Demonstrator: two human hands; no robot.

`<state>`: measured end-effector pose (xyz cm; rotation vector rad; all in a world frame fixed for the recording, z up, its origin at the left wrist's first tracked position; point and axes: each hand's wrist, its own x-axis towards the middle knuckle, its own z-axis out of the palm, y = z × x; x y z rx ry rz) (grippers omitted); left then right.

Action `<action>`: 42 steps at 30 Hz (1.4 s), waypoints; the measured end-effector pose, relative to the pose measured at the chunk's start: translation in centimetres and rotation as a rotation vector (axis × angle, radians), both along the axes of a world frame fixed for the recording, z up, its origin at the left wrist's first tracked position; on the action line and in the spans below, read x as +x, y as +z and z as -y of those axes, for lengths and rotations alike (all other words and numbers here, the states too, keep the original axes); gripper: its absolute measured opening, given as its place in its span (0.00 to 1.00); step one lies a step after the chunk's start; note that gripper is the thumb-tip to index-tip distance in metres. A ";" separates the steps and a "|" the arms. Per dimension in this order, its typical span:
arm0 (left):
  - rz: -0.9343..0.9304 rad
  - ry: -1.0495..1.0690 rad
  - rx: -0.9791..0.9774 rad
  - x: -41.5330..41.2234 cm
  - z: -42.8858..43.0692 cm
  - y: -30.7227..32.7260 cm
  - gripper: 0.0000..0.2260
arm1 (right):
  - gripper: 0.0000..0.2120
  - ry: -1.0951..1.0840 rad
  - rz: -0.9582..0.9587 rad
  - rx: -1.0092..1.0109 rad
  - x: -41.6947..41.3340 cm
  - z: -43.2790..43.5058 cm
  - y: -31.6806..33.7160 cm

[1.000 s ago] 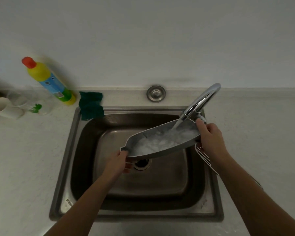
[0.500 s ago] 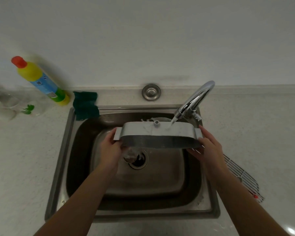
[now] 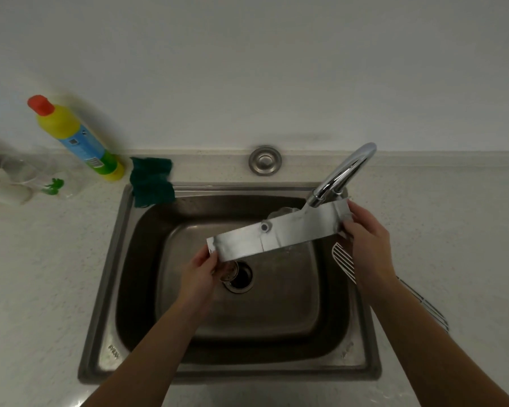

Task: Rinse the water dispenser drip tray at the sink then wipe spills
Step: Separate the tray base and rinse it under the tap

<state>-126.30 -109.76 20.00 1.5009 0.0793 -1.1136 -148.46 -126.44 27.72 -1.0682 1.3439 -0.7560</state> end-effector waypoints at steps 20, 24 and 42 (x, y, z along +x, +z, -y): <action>0.322 -0.003 -0.159 1.5 -0.1 3.8 0.17 | 0.06 -0.145 0.015 0.195 0.6 0.4 -3.6; 0.066 0.100 -0.104 1.2 -1.1 2.4 0.14 | 0.15 -0.026 0.053 0.010 1.7 0.6 -1.8; -0.010 -0.057 -0.342 3.5 -0.3 3.0 0.25 | 0.41 0.591 -0.373 -0.126 -2.9 -2.1 -4.7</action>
